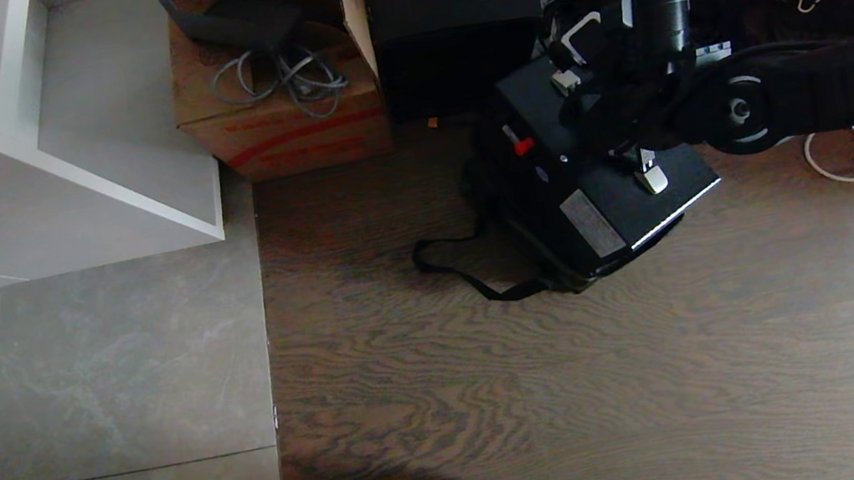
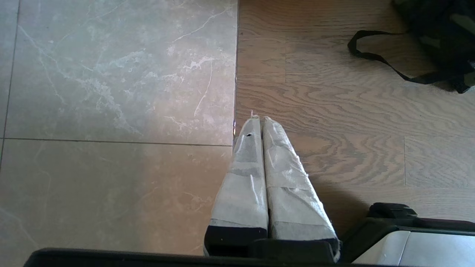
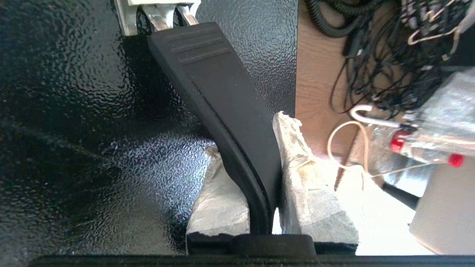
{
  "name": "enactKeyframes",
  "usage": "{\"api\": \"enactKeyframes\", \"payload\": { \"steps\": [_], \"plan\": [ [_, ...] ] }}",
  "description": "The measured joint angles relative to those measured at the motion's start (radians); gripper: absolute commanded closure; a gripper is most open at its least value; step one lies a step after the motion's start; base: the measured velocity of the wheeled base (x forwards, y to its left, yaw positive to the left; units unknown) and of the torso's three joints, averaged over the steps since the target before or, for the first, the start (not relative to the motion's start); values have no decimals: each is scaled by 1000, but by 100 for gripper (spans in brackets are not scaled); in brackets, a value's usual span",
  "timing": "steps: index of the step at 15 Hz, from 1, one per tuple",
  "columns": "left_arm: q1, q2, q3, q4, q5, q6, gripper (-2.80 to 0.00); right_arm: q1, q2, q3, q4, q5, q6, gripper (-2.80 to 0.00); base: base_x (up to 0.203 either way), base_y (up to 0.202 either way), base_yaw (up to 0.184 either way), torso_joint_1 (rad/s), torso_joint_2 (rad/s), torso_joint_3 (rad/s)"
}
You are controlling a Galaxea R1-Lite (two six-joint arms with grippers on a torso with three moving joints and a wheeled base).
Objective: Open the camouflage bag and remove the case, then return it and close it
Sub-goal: Place the black box back
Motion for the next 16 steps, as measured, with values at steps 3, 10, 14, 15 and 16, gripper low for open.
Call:
{"api": "enactKeyframes", "payload": {
  "steps": [3, 10, 14, 15, 16],
  "plan": [
    [0, 0, 0, 0, 1, 0, 0, -6, -2, -1, -1, 0, -7, 0, 0, 0, 0, 0, 0, 0],
    [0, 0, 0, 0, 1, 0, 0, -10, -6, 18, -2, 1, -28, 0, 0, 0, 0, 0, 0, 0],
    [0, 0, 0, 0, 1, 0, 0, -16, -9, 33, -8, 2, -29, 0, 0, 0, 0, 0, 0, 0],
    [0, 0, 0, 0, 1, 0, 0, -18, -10, 36, -7, 2, -30, 0, 0, 0, 0, 0, 0, 0],
    [0, 0, 0, 0, 1, 0, 0, -19, -10, 38, -5, 2, -31, 0, 0, 0, 0, 0, 0, 0]
  ]
}}
